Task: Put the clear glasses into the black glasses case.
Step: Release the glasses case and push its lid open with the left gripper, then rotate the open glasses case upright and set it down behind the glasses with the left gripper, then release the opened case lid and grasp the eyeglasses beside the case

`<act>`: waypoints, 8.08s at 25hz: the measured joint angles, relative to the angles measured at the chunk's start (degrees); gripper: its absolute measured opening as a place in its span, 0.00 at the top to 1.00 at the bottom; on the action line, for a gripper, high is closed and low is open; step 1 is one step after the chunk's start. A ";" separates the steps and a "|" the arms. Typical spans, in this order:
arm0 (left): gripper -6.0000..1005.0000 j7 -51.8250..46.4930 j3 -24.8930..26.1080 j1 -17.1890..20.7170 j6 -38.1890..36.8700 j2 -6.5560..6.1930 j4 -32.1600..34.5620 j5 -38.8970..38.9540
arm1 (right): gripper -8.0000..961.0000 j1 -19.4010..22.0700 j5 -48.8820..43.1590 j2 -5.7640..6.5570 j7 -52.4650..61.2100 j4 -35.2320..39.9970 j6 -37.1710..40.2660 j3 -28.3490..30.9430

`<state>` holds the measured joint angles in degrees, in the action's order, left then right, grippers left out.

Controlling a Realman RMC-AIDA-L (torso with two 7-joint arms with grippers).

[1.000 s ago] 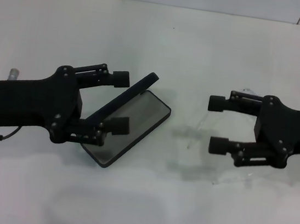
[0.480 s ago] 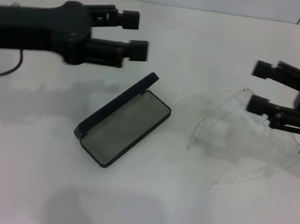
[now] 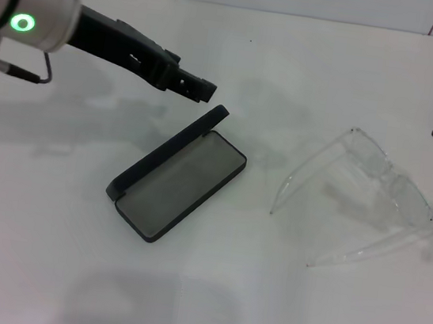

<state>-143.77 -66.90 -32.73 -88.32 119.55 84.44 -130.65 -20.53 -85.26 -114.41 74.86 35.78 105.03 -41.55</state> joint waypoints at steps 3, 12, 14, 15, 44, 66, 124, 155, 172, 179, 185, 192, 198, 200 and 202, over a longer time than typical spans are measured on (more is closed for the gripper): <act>0.24 -2.91 -3.94 -1.65 0.28 0.02 0.03 -4.54 | 0.12 0.14 -0.01 0.11 -0.50 -0.06 -0.09 0.52; 0.27 -5.43 -11.50 -2.03 4.46 0.16 -4.45 -7.69 | 0.12 -0.40 0.01 -0.05 -2.14 -0.10 -0.41 0.71; 0.27 -5.18 -11.51 -2.43 5.87 0.07 -6.95 -7.73 | 0.12 -0.54 0.01 -0.17 -2.77 -0.10 -0.43 0.69; 0.27 -5.06 -11.51 -2.55 6.22 0.04 -7.66 -7.74 | 0.12 -0.62 0.01 -0.24 -2.99 -0.10 -0.43 0.62; 0.62 -2.43 -16.35 -5.09 7.00 0.15 -13.14 -12.68 | 0.12 -0.44 0.01 -0.28 -3.25 -0.90 -0.24 0.77; 0.80 5.01 -21.71 -2.05 7.59 0.25 -2.04 -11.76 | 0.12 -0.56 1.24 0.17 -6.53 -3.71 0.08 5.13; 0.78 11.59 -50.61 6.66 30.55 0.68 5.98 -20.83 | 0.12 5.33 4.20 0.95 -9.99 -11.36 14.14 29.07; 0.62 15.16 -39.59 12.79 27.76 0.28 18.59 -3.78 | 0.12 -0.33 -19.66 3.99 19.13 23.33 -1.58 9.63; 0.62 38.11 -24.38 19.55 21.52 0.24 10.22 36.50 | 0.13 -22.46 -61.72 5.58 37.50 29.09 -5.59 -10.25; 0.63 38.82 -24.27 19.95 21.26 0.24 8.40 36.58 | 0.13 -26.66 -67.00 3.12 38.20 26.39 -11.46 -17.59; 0.63 38.95 -24.48 20.53 21.20 0.29 8.02 36.65 | 0.14 -28.91 -69.49 2.71 38.16 20.59 -14.69 -18.65; 0.63 39.11 -24.28 20.73 21.17 0.29 6.74 37.43 | 0.14 -29.37 -72.12 1.35 37.89 16.97 -19.89 -22.06; 0.63 39.14 -23.97 20.87 21.17 0.24 6.64 37.46 | 0.15 -29.20 -72.11 1.17 37.53 15.34 -21.85 -22.14; 0.63 39.14 -24.04 20.89 21.17 0.24 6.64 37.46 | 0.19 -29.35 -72.05 1.10 37.29 14.77 -22.23 -22.05; 0.63 39.15 -24.19 20.89 21.17 0.24 6.63 37.47 | 0.26 -29.38 -72.01 0.90 37.05 14.64 -22.53 -22.06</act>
<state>-104.61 -91.09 -11.84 -67.15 119.79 91.07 -93.18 -49.91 -157.27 -113.52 111.91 50.43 82.50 -63.61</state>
